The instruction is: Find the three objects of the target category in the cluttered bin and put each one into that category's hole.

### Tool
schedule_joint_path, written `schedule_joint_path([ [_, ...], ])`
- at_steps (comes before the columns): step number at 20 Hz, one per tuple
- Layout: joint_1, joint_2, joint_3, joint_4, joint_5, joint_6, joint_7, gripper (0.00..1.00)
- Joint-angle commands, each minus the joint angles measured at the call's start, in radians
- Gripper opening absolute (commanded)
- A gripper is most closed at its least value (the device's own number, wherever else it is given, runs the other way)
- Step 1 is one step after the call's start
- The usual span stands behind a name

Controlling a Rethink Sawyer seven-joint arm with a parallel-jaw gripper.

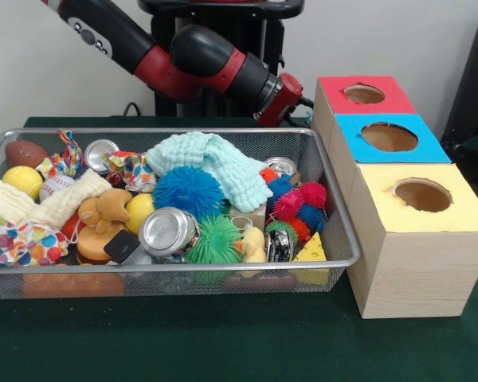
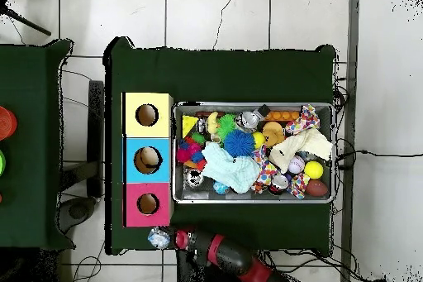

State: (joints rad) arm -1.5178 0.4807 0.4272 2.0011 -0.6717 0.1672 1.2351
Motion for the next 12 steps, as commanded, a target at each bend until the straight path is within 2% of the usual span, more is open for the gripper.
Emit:
schedule_joint_path([
  [1,-0.009,0.19,-0.219,-0.051,-0.122,0.078,-0.036,0.0],
  [5,0.029,0.163,-0.214,-0.035,-0.135,0.025,0.004,0.0],
  [12,0.04,0.163,-0.204,-0.038,-0.106,0.044,-0.023,0.0],
])
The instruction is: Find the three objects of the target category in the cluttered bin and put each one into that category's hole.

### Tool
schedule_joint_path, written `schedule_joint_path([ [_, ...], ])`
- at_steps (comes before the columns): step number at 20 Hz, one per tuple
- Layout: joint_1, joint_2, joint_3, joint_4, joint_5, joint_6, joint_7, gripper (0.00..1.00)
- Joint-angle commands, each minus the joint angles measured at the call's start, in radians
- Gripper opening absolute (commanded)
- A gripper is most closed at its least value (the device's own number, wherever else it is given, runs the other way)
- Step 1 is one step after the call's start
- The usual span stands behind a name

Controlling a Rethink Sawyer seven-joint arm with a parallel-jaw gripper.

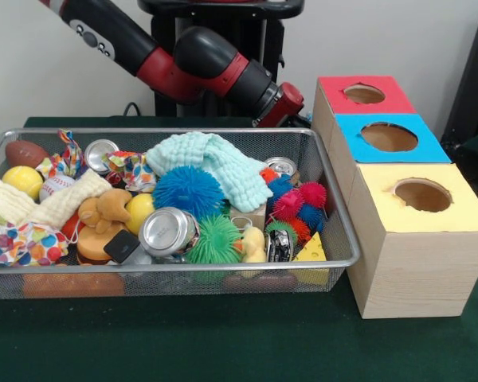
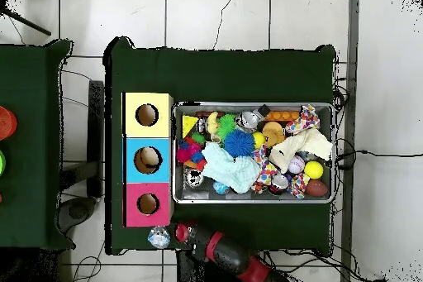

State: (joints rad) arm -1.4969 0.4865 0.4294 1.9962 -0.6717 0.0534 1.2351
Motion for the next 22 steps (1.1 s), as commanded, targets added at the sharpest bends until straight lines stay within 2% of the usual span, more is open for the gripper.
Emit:
schedule_joint_path([
  [1,0.016,0.161,-0.208,-0.037,-0.104,0.159,-0.026,0.0],
  [4,0.015,0.162,-0.209,-0.037,-0.105,0.161,-0.03,0.0],
  [7,0.054,0.115,-0.195,-0.008,-0.11,0.141,-0.005,0.0],
  [9,0.1,0.052,-0.184,0.03,-0.112,0.115,0.027,0.0],
  [14,0.224,-0.16,-0.157,0.144,-0.097,0.084,0.092,0.0],
  [22,0.296,-0.423,-0.087,0.223,-0.017,0.202,0.069,0.0],
])
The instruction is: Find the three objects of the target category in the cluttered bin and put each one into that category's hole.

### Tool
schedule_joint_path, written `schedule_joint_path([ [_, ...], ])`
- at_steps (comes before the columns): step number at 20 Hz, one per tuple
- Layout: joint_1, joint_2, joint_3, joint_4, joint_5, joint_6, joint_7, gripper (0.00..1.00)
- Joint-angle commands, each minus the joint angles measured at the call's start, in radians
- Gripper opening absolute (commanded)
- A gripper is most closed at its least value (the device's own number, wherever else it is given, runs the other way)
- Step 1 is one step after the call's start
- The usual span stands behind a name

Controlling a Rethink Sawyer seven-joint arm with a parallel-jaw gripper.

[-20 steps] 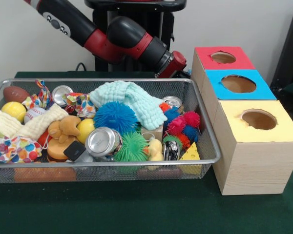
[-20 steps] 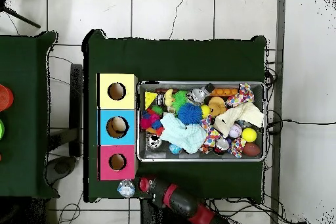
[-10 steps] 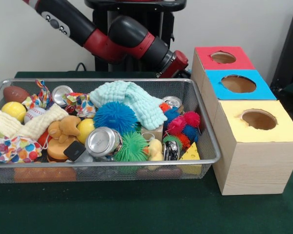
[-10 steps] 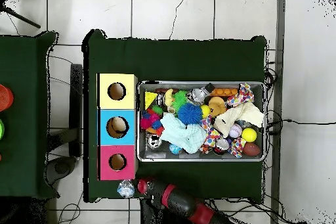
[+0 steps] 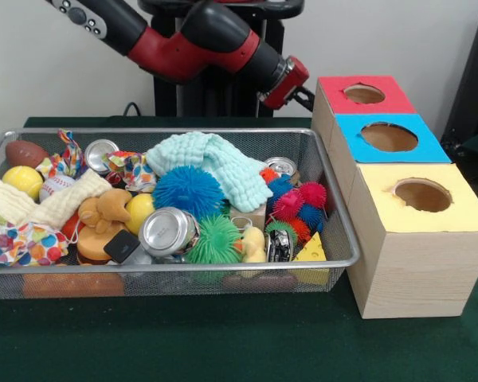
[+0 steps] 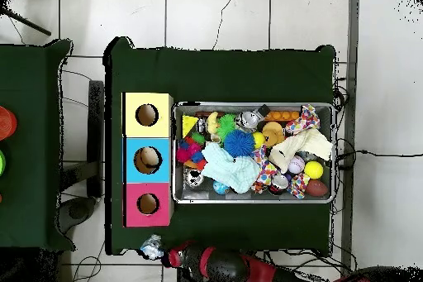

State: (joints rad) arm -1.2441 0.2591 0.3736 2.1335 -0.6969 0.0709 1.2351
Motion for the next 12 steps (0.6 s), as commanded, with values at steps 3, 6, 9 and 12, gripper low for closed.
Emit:
schedule_joint_path([
  [3,0.061,-0.28,-0.002,0.114,0.034,0.228,0.066,0.0],
  [6,0.066,-0.308,0.018,0.117,0.043,0.258,0.068,0.0],
  [9,0.06,-0.316,0.029,0.114,0.043,0.278,0.069,0.0],
  [12,0.059,-0.319,0.034,0.113,0.042,0.286,0.069,0.0],
])
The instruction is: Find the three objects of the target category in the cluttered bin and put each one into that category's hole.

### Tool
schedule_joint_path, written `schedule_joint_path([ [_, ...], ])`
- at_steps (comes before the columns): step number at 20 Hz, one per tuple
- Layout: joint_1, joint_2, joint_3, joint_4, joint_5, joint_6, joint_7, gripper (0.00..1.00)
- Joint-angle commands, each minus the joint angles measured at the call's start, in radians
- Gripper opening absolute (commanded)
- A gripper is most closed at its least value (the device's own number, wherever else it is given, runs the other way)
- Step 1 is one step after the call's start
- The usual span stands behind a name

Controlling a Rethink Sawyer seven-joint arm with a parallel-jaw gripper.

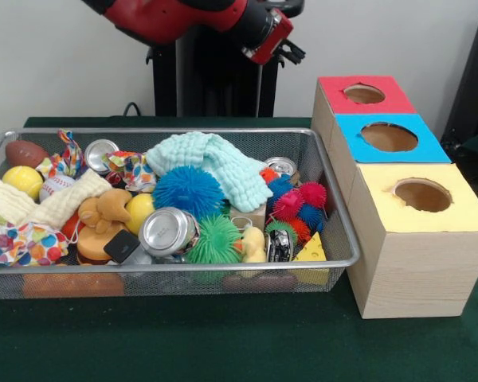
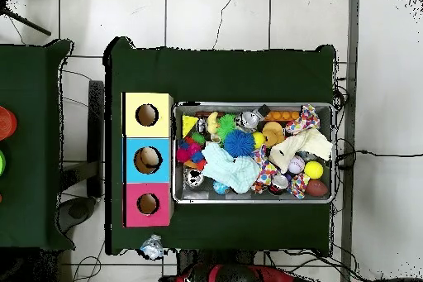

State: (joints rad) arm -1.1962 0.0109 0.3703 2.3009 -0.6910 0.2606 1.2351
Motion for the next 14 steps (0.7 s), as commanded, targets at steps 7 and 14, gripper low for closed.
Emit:
schedule_joint_path([
  [7,0.028,-0.042,0.031,-0.053,0.006,0.007,0.098,0.0],
  [14,0.647,-0.553,-0.142,0.256,0.179,-0.612,0.457,0.0],
])
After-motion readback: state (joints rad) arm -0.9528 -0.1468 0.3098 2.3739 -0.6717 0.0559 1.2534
